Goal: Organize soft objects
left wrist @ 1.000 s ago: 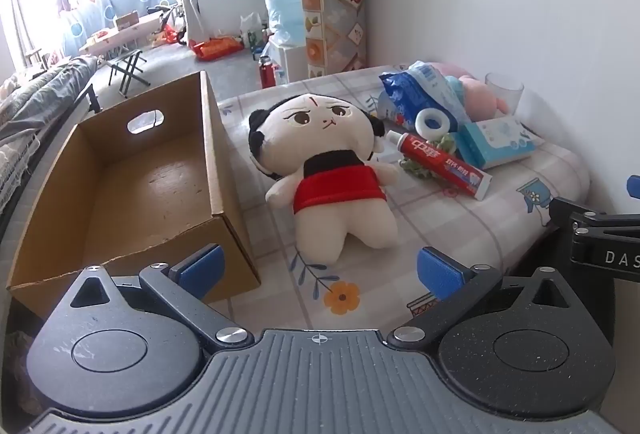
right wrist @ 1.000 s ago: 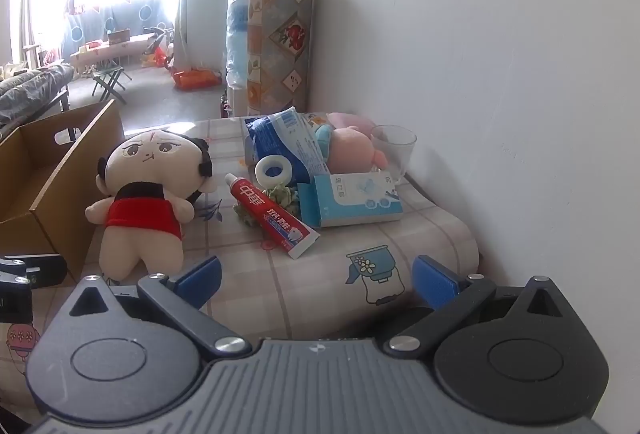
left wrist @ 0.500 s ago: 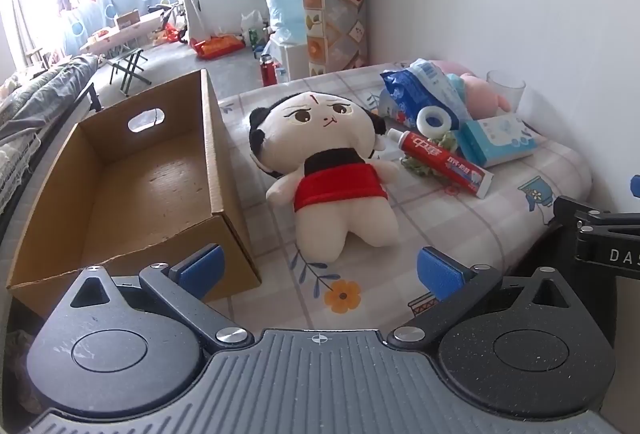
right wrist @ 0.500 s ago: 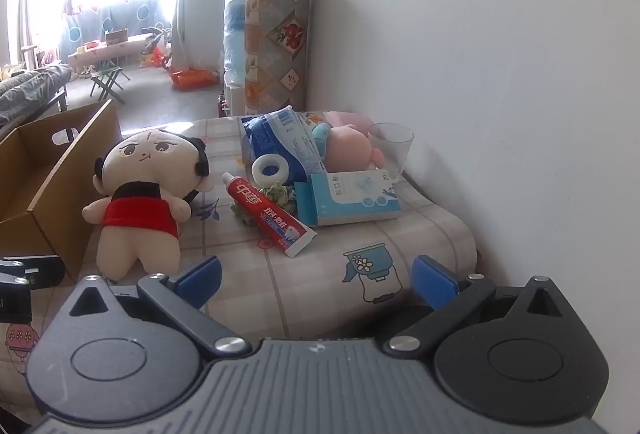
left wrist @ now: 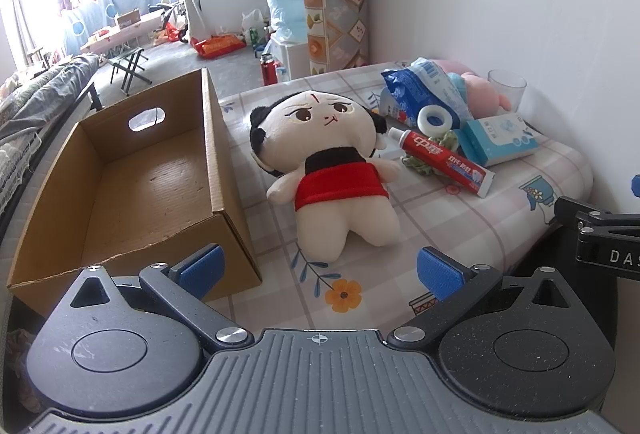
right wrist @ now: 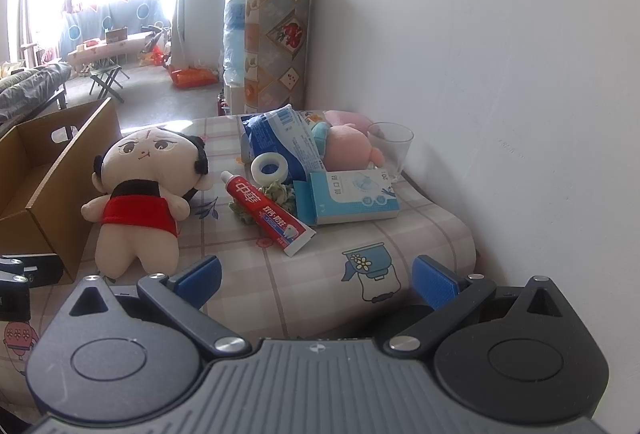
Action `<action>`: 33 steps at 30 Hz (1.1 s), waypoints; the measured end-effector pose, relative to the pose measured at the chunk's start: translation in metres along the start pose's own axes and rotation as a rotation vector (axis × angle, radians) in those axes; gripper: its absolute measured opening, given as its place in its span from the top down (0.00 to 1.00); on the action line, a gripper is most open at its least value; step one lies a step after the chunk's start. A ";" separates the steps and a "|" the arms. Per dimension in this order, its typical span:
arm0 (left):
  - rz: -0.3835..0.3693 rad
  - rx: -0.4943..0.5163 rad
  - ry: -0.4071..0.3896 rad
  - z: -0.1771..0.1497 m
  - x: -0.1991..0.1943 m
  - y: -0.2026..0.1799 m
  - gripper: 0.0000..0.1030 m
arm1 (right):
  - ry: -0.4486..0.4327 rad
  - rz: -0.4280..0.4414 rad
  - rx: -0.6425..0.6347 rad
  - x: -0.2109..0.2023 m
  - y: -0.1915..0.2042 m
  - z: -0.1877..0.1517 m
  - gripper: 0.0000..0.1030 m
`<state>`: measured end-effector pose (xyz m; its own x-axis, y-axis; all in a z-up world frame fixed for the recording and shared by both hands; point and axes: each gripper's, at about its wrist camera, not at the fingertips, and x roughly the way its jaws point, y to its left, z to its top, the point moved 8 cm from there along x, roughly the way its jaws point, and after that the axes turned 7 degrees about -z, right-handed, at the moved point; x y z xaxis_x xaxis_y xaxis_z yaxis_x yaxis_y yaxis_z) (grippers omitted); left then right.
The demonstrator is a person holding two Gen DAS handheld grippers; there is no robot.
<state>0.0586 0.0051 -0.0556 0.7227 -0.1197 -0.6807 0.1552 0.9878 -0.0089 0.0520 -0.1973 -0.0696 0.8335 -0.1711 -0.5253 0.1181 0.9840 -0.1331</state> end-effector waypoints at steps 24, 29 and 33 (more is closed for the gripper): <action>0.001 0.000 0.003 -0.001 -0.003 0.000 0.00 | -0.001 -0.004 -0.004 0.002 0.000 0.000 0.00; 0.000 -0.001 0.002 -0.001 -0.002 0.000 0.00 | -0.002 -0.004 -0.004 0.001 0.001 0.000 0.00; 0.000 -0.001 0.002 -0.001 -0.002 0.000 0.00 | -0.003 -0.003 -0.007 0.001 0.000 0.001 0.00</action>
<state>0.0565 0.0051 -0.0547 0.7212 -0.1194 -0.6823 0.1543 0.9880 -0.0098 0.0538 -0.1971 -0.0697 0.8346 -0.1735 -0.5228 0.1163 0.9832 -0.1405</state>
